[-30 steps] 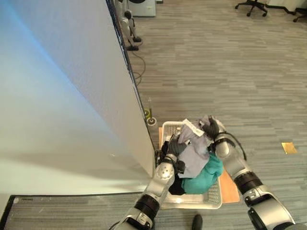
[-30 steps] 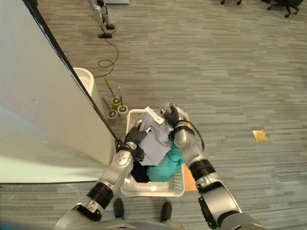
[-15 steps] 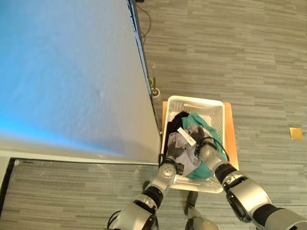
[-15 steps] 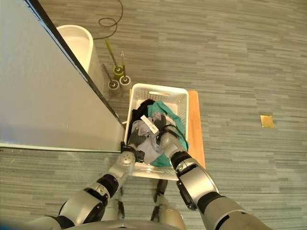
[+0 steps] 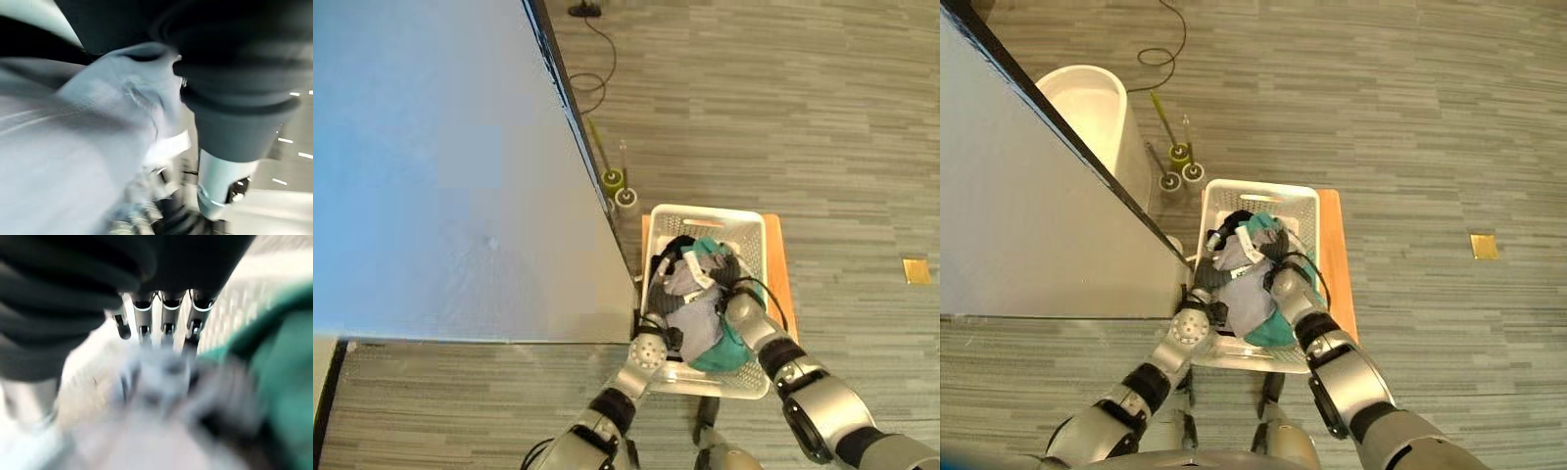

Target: Pick up bed clothes into laundry basket.

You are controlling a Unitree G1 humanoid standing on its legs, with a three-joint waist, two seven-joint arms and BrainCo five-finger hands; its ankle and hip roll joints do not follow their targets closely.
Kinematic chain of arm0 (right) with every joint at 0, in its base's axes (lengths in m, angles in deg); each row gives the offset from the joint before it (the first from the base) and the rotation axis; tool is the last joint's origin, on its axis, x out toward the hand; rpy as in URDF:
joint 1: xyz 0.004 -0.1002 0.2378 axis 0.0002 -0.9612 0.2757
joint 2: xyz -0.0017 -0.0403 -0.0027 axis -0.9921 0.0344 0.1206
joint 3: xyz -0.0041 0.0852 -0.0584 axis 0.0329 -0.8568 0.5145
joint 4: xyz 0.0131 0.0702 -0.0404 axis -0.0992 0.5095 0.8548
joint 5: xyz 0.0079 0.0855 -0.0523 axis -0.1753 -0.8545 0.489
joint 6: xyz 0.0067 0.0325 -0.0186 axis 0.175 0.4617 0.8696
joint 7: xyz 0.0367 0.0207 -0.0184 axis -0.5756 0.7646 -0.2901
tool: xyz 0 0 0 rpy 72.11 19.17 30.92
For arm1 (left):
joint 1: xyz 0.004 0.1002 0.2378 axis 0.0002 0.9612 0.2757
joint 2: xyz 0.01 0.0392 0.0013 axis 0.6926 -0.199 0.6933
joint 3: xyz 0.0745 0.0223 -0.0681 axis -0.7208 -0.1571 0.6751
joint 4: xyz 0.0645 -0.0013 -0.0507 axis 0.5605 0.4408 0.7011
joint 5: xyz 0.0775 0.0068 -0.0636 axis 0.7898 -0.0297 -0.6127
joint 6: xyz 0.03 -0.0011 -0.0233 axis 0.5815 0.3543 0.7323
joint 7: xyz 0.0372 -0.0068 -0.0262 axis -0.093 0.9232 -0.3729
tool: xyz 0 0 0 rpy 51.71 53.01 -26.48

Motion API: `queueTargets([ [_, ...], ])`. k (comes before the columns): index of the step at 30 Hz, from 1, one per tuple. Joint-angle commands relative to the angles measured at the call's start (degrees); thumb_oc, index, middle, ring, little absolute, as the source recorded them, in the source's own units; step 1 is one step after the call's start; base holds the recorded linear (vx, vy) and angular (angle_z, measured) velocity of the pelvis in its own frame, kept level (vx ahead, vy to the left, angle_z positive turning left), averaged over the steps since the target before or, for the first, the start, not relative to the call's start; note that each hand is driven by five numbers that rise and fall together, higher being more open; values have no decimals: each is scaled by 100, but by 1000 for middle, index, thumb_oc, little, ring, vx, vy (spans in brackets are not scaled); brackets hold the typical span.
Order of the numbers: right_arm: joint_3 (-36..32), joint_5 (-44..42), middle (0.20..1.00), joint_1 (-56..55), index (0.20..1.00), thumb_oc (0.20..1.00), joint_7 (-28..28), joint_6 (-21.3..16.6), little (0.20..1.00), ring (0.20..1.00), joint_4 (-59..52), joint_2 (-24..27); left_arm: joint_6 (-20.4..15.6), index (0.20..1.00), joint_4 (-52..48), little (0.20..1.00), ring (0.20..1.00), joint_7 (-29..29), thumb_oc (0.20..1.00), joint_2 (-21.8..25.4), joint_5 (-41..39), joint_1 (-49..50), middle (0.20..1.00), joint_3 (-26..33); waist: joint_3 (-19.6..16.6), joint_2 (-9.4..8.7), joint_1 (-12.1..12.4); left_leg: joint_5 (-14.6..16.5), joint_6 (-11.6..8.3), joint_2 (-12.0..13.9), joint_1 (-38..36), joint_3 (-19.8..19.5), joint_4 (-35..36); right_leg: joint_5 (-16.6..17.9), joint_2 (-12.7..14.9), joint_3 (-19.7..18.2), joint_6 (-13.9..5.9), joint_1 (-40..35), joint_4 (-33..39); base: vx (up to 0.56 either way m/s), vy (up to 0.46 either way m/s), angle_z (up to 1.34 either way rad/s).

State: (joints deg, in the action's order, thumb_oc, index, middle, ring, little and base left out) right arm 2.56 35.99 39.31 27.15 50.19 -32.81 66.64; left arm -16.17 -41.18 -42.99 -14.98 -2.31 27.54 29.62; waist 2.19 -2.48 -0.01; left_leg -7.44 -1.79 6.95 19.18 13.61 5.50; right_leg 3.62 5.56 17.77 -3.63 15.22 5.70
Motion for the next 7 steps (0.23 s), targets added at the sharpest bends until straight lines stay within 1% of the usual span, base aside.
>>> queueTargets([
  [1, -228, 154, 1000, -15, 1000, 1000, -161, 125, 1000, 1000, -161, 44, -391, 1000, 143, 1000, 1000, 128, 1000, -80, 67, -273, 1000, 78, -326, -59, 37, -107, -237, 238, -296, 176, -50, 83, 280, -250, -301, -55, -70, 15, -59, -16],
  [2, -352, 189, 1000, -308, 1000, 1000, -242, 204, 1000, 1000, -618, 142, -372, 1000, -190, 1000, 1000, 245, 1000, 25, 40, -39, 1000, 98, -374, -30, 20, -75, -224, 234, -416, 197, -50, 81, 283, -270, -286, -143, -70, 17, -50, -20],
  [4, -390, 197, 1000, -491, 1000, 1000, -300, 243, 1000, 1000, -830, 178, -350, 1000, -361, 1000, 1000, 306, 1000, 80, 7, 105, 1000, 82, -409, -18, 26, -59, -220, 228, -480, 205, -50, 72, 279, -278, -281, -204, -70, 16, -42, -15],
  [7, -512, 171, 1000, -842, 1000, 1000, -481, 304, 1000, 1000, -1356, 217, -286, 1000, -612, 1000, 1000, 579, 1000, 89, -212, 475, 1000, 121, -489, 22, 25, -6, -209, 206, -640, 238, -50, 72, 292, -298, -262, -329, -70, 18, -36, -7],
])
